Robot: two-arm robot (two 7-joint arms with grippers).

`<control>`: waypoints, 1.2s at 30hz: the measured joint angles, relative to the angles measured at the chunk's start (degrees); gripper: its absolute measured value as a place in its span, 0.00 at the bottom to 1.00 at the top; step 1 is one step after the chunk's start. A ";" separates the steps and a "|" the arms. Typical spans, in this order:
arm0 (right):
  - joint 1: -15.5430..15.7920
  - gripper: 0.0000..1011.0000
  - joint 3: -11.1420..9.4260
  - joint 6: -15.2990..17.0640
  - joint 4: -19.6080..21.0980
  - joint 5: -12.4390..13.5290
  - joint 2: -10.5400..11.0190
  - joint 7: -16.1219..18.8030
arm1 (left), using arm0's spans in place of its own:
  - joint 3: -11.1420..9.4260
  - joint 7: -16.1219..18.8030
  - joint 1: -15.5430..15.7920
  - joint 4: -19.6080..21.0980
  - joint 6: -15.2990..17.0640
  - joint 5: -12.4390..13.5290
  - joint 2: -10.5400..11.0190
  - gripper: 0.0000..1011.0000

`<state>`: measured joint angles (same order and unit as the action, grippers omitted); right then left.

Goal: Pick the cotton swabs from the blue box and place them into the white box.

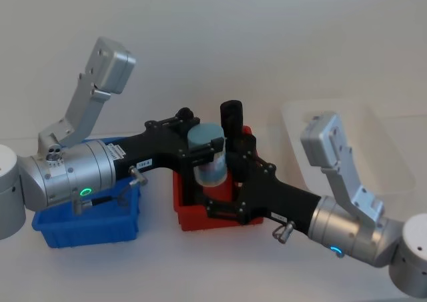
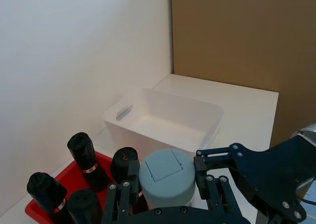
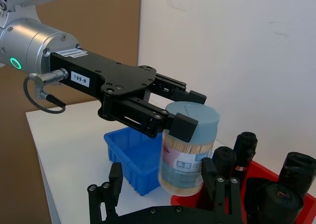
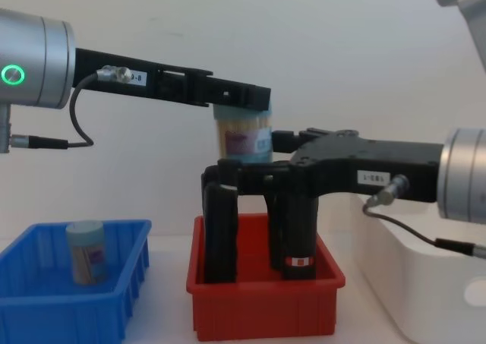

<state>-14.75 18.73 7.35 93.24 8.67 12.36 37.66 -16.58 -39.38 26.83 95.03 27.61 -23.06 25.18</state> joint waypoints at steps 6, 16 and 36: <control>-1.90 0.99 0.51 0.28 -1.69 -1.03 -1.09 0.35 | 0.00 0.00 0.00 0.00 0.00 0.00 0.00 0.66; -3.14 0.99 0.96 0.94 -2.64 -1.64 -1.64 -0.08 | -0.04 -0.03 0.00 0.00 -0.01 -0.02 -0.01 0.66; -3.13 0.99 1.18 1.85 -3.19 0.88 -1.75 -4.04 | -0.03 -0.05 -0.01 0.00 -0.01 -0.03 0.00 0.66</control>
<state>-17.87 19.90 9.19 90.05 9.54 10.61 33.63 -16.61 -39.43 26.83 95.03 27.61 -23.09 25.17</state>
